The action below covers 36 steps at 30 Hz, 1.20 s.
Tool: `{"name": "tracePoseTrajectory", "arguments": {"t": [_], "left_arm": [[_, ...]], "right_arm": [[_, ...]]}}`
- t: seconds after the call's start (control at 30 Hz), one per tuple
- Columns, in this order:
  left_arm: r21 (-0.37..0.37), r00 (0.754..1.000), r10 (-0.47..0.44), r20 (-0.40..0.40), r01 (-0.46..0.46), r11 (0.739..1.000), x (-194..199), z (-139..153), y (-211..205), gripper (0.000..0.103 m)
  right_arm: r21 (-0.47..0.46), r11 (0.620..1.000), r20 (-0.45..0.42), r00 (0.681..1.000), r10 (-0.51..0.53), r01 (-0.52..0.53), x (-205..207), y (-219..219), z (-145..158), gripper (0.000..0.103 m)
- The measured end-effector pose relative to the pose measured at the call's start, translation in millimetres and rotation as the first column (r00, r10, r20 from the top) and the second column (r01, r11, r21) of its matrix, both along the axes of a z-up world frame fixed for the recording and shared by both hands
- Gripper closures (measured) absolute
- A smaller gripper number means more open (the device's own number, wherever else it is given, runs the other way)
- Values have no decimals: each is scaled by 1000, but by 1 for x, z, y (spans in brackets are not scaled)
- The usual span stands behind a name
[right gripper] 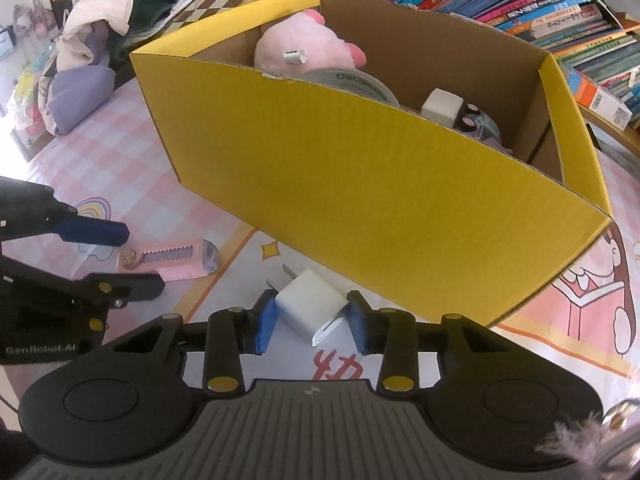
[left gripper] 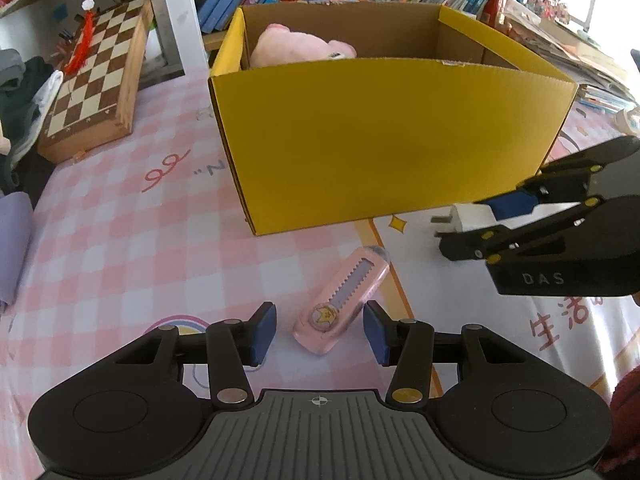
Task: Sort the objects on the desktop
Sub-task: 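Close the right tool on the white charger plug while the left tool closes on the pink knife, then lift the pink knife with the left tool while the right tool carries the charger over the yellow box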
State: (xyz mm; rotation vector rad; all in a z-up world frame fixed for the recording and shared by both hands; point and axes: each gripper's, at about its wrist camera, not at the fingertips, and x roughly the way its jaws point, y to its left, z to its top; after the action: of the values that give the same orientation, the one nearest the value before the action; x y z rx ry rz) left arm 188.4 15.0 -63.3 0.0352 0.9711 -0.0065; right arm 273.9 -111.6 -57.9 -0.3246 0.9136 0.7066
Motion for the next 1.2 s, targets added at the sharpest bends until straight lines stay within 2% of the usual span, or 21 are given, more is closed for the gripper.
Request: {"name": "tracePoseTrajectory", "arguments": {"t": [0.47, 0.63, 0.83, 1.0, 1.2], "left_arm": [[11, 999, -30, 28, 29, 1000, 2, 1, 0, 55], [-6, 999, -28, 23, 28, 1000, 4, -2, 3, 55], [-14, 999, -28, 14, 29, 999, 3, -5, 1, 59], [-13, 998, -58, 6, 58, 998, 2, -4, -6, 76], [12, 996, -84, -4, 84, 996, 4, -4, -15, 77]], "right_arm": [[11, 998, 22, 998, -63, 63, -11, -25, 10, 67], [14, 998, 24, 998, -65, 65, -16, -30, 12, 67], [14, 998, 23, 998, -58, 58, -18, -30, 12, 67], [16, 998, 25, 998, -59, 59, -19, -31, 13, 67], [16, 998, 22, 998, -56, 56, -20, -32, 13, 67]]}}
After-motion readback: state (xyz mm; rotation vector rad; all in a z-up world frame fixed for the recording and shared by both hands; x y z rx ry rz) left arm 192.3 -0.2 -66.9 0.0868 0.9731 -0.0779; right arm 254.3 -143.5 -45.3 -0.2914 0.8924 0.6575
